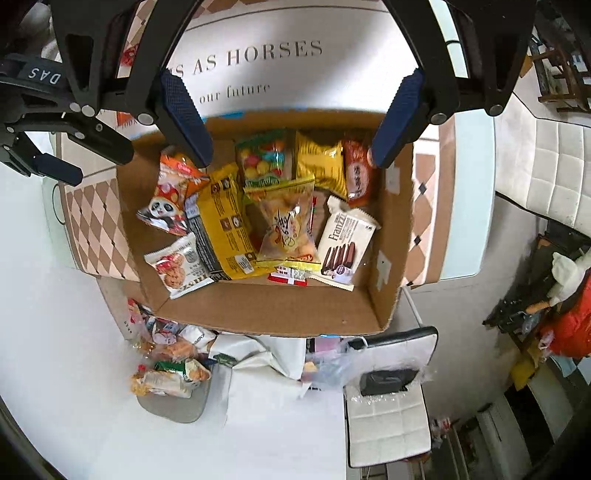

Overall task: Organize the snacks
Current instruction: 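Move both tools back over the table toward the remaining snacks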

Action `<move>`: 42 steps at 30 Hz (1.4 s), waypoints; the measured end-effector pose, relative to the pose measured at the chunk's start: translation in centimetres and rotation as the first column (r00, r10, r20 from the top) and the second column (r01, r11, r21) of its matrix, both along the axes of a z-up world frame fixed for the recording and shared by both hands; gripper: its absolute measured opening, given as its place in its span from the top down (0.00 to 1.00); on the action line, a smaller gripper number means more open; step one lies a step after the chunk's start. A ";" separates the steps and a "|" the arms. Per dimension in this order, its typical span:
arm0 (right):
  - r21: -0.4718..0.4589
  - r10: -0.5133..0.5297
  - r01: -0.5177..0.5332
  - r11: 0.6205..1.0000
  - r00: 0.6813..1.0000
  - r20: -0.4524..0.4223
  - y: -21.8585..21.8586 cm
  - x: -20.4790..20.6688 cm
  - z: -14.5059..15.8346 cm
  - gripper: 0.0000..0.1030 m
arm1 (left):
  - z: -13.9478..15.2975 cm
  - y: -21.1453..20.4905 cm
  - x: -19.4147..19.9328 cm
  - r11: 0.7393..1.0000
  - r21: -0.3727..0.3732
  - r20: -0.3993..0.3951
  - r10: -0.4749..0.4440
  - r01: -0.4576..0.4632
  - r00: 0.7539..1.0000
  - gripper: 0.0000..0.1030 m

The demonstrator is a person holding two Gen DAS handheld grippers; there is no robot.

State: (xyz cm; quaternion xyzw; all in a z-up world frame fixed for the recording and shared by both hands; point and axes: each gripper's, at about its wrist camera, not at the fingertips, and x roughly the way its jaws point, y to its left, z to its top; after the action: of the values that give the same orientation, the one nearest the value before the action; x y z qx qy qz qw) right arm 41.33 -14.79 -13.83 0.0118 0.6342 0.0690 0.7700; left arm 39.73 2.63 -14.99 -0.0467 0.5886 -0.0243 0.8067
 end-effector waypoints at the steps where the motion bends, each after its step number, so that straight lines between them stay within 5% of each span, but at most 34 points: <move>1: 0.002 0.000 0.000 1.000 1.000 0.012 0.0 -0.8 0.5 0.09 | 0.5 -0.1 -0.6 1.000 0.005 0.012 0.001 -0.001 1.000 0.15; 15: 0.031 -0.010 0.005 0.999 0.987 0.159 -0.9 -8.9 7.9 0.09 | 7.4 -0.9 -8.0 0.998 0.064 0.192 0.010 -0.023 0.981 0.15; 31: 0.066 -0.020 0.002 0.998 0.962 0.272 -0.8 -14.9 13.5 0.09 | 11.0 -1.0 -12.3 0.998 0.046 0.264 0.022 -0.035 0.964 0.15; 36: 0.134 -0.116 0.087 0.987 0.968 0.222 -3.9 -15.9 12.2 0.07 | 10.0 -2.8 -13.1 0.998 0.059 0.236 0.003 -0.017 0.972 0.15; 42: 0.134 -0.301 0.293 0.947 0.953 0.046 -11.4 -18.0 5.1 0.06 | 4.7 -7.7 -13.6 0.990 0.126 0.146 -0.076 0.058 0.986 0.14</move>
State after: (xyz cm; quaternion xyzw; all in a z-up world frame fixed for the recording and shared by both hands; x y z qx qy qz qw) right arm 23.37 -26.19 -8.77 0.1532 0.5940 -0.0075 0.7897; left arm 26.10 -5.10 -10.29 0.0242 0.5277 -0.0192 0.8489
